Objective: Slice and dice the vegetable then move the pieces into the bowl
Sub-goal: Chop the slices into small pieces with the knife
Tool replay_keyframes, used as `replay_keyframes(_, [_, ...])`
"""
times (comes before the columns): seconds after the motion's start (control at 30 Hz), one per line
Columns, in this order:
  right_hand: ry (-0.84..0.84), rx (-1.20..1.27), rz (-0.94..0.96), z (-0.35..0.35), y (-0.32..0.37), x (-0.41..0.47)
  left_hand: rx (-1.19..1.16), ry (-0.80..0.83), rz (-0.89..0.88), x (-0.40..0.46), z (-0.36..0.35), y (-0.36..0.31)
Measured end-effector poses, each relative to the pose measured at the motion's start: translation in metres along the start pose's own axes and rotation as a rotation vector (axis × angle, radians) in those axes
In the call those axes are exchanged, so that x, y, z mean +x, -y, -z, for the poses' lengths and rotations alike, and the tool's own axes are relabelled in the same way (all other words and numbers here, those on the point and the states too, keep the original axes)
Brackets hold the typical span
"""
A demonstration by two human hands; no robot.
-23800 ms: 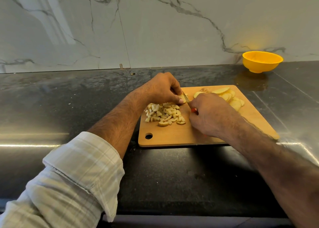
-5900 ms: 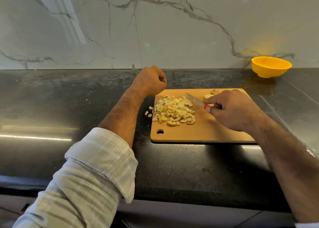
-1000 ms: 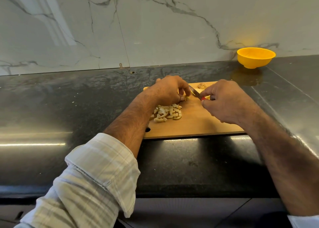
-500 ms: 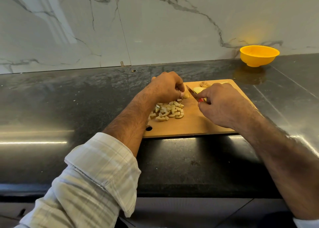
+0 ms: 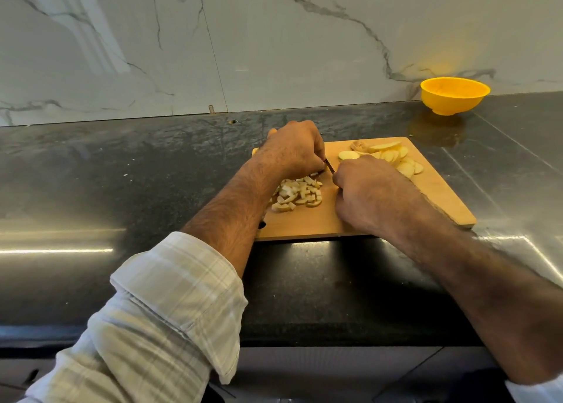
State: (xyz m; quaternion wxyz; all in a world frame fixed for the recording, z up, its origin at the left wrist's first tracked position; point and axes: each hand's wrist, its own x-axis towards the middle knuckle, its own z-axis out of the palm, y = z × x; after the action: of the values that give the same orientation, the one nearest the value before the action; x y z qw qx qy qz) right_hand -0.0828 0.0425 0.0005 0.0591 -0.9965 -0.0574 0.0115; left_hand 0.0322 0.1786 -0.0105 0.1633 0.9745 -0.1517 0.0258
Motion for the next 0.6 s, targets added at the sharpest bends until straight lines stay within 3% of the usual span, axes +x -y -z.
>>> replay_keyframes(0.3, [-0.058,0.076,-0.001,-0.001,-0.008,0.018,-0.057,0.015,0.006,-0.004,0.003,0.0])
replay_keyframes(0.5, [-0.207,0.139,0.072,-0.004,-0.025,0.006,-0.107,-0.014,0.028,-0.009,0.008,0.012])
replay_keyframes(0.6, [-0.182,0.123,0.081,-0.004,-0.023,0.004,-0.091,-0.013,0.024,-0.01,0.007,0.009])
